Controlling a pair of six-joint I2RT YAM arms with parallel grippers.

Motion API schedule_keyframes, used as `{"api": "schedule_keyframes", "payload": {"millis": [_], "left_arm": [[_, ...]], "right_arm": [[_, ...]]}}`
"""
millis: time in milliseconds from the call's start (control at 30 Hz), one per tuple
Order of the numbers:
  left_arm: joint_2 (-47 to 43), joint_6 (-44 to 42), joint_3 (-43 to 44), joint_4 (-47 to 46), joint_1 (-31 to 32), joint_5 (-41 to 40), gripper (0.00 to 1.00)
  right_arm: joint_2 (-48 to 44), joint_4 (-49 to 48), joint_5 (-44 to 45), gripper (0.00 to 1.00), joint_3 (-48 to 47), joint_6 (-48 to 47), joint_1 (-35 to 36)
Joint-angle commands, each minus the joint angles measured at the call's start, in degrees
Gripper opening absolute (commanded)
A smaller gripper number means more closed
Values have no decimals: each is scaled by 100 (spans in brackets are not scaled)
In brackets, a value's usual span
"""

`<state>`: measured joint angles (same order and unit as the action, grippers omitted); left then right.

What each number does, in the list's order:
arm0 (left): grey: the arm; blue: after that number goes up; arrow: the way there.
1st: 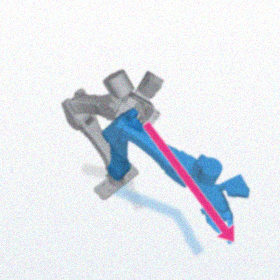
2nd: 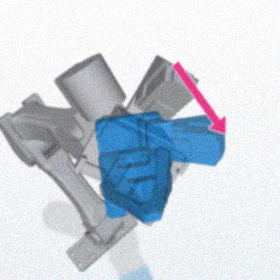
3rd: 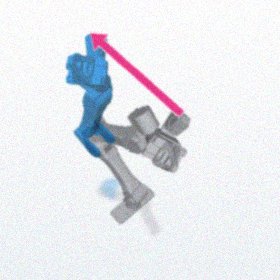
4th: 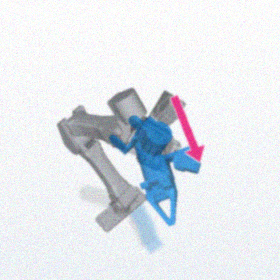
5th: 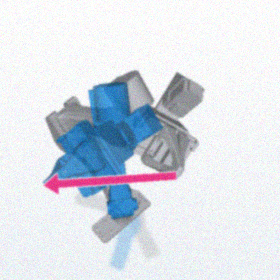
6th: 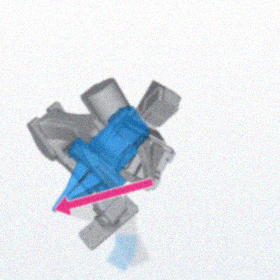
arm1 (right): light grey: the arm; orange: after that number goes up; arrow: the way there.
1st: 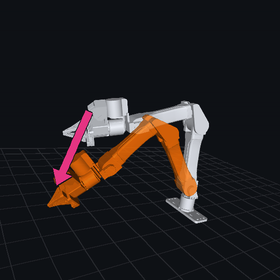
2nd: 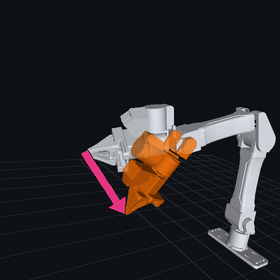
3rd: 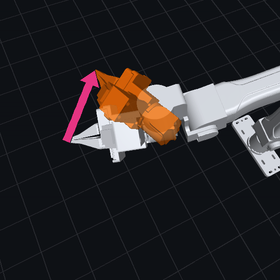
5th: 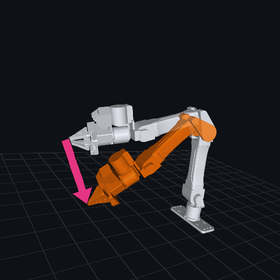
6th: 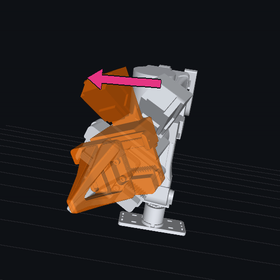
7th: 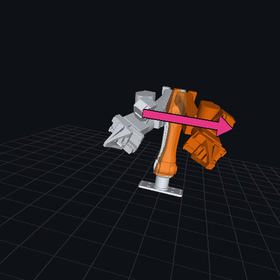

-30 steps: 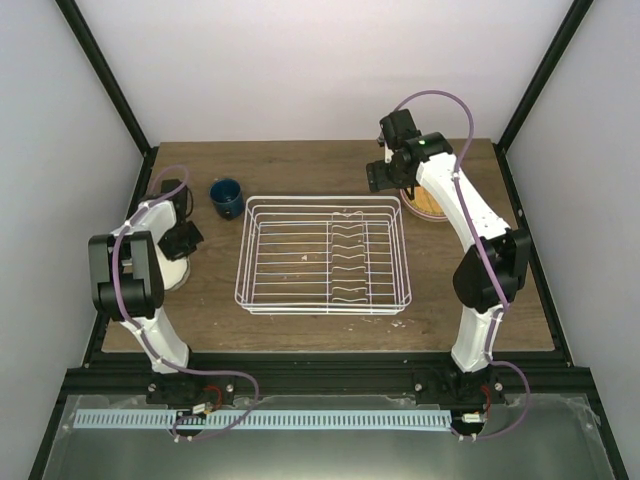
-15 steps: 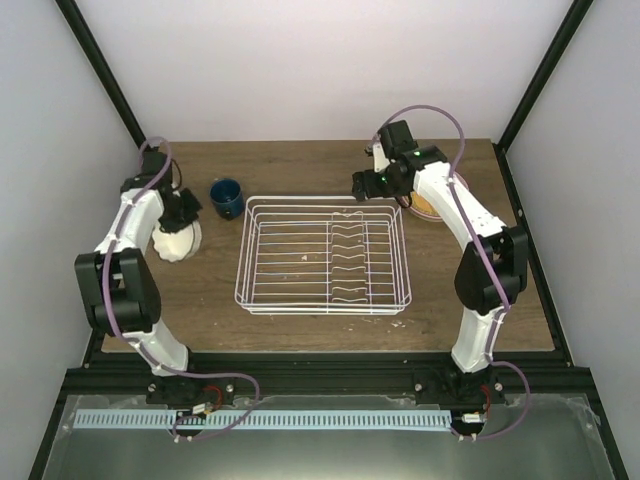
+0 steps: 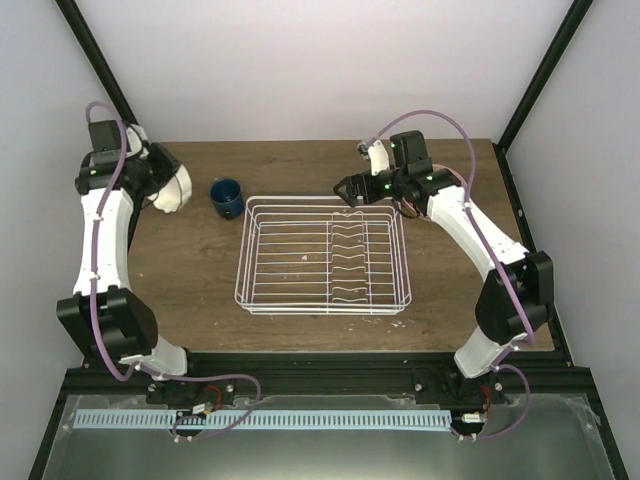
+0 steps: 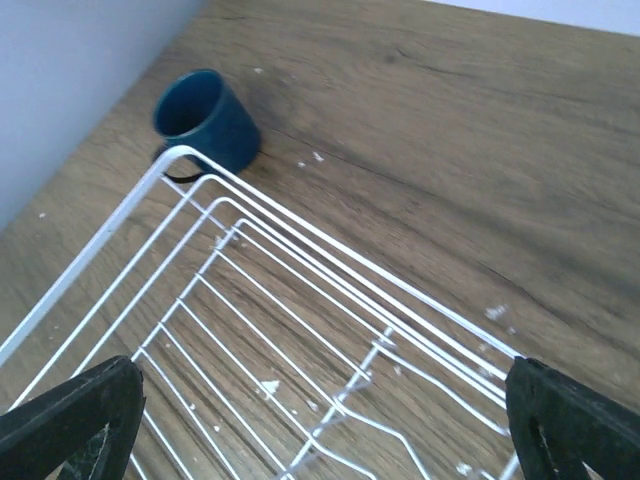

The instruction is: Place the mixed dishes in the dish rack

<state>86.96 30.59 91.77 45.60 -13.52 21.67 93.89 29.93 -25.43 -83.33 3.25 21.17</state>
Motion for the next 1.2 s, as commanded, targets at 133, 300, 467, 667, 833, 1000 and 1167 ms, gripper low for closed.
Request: {"api": "schedule_keyframes", "payload": {"millis": [133, 300, 467, 667, 833, 1000, 1167], "left_arm": [[-112, 423, -22, -1133, 730, 1216, 0], [-269, 1343, -465, -2481, 1167, 1794, 0], [-221, 1352, -142, -2427, 1638, 1763, 0], [-269, 1543, -613, -2914, 2042, 1674, 0], [-247, 1745, -872, -3312, 2326, 1662, 0], [-246, 1805, -999, -3481, 2521, 1597, 0], [-285, 1886, -1191, -3651, 2627, 1568, 0]], "right_arm": [[-141, -908, -710, 100, -191, -393, 357], [-2, -1124, -520, 100, -347, -485, 665], [-34, -1548, -432, 100, -135, -606, 952], [-61, -2250, -308, 100, 131, -742, 1284], [26, -2524, -232, 100, 167, -846, 1496], [148, -2656, -191, 100, 109, -798, 1598], [338, -2664, -231, 100, 36, -747, 1690]]}}
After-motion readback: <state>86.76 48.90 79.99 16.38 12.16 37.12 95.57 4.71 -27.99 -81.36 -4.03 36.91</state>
